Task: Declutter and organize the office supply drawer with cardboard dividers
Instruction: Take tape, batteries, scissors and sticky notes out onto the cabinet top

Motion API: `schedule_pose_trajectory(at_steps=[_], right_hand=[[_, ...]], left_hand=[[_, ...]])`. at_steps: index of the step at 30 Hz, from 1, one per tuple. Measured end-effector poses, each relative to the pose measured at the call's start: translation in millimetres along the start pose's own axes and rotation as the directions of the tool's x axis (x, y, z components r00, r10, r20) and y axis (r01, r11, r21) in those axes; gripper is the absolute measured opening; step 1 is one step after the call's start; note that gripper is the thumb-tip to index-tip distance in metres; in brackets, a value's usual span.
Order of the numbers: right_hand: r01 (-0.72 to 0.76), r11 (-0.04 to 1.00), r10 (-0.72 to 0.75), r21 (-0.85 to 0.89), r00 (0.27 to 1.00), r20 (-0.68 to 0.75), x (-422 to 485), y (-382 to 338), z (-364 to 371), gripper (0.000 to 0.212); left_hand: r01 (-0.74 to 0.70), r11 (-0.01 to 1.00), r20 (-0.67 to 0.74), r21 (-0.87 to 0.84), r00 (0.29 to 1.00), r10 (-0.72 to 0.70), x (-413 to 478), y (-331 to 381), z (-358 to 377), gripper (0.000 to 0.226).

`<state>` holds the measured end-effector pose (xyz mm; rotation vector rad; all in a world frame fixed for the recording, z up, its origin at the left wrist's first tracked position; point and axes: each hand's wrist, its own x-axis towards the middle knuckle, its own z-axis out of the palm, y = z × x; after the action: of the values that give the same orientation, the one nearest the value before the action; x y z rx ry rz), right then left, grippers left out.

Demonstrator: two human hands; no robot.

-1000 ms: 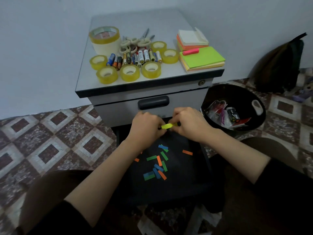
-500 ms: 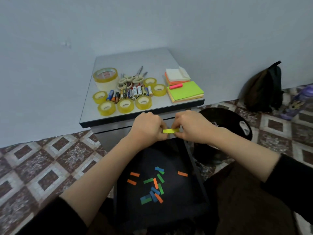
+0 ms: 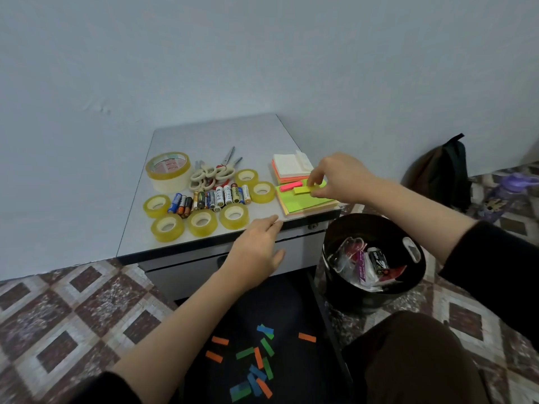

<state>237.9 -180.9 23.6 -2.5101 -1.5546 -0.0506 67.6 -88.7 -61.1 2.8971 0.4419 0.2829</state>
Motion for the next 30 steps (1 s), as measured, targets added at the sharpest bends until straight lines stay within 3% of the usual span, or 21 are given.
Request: schedule_pose_trajectory(at_steps=[5, 9, 30], right_hand=[[-0.029, 1.0, 0.028, 0.004, 0.997, 0.068, 26.3, -2.6, 15.4, 0.024], [-0.026, 1.0, 0.025, 0.0, 0.995, 0.101, 34.7, -4.5, 27.4, 0.025], [-0.07, 0.998, 0.069, 0.008, 0.994, 0.084, 51.3, -6.4, 31.3, 0.02]], left_hand=[[-0.079, 0.996, -0.125, 0.041, 0.989, 0.084, -2.2, -11.4, 24.7, 0.056], [-0.096, 0.995, -0.119, 0.017, 0.988, 0.098, -1.7, -11.9, 27.2, 0.048], [-0.12, 0.992, -0.106, 0.029, 0.987, 0.122, 0.0, -16.9, 28.3, 0.05]])
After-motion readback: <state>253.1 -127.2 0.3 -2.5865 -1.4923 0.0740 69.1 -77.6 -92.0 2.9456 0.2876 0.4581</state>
